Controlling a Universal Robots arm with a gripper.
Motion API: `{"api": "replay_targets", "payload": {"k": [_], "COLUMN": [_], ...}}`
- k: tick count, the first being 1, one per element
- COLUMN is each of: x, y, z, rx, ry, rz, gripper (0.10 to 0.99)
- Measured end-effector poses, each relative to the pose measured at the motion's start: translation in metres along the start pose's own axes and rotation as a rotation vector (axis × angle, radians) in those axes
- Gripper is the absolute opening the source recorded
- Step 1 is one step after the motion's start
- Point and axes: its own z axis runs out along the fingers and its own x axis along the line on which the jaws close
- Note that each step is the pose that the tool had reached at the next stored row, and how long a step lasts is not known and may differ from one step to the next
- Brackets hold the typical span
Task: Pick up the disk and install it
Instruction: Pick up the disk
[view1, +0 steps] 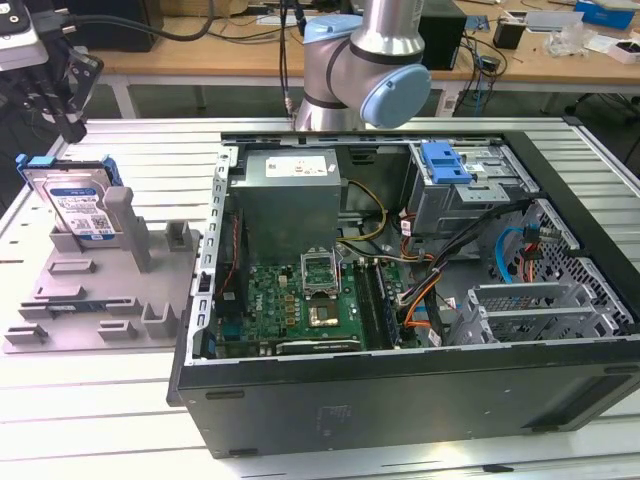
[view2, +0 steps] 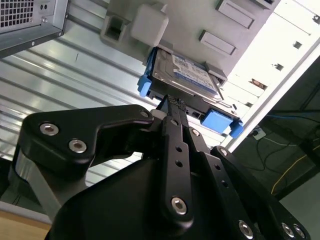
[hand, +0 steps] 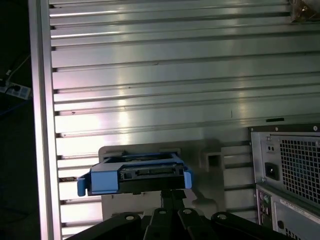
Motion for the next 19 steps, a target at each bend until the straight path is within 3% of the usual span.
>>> {"api": "replay_targets", "payload": {"k": [9, 13, 19], "x": [0.0012, 0.0013, 0.0013], "y": [-0.0001, -0.0001, 0.0009], "z": [0.0000, 0.0001, 0.0002], "rx": [0.000, 0.000, -0.001], "ry": [0.0000, 0.0086, 0.0182], "rz": [0.000, -0.010, -0.084], "gripper": [0.106, 0.106, 0.106]}}
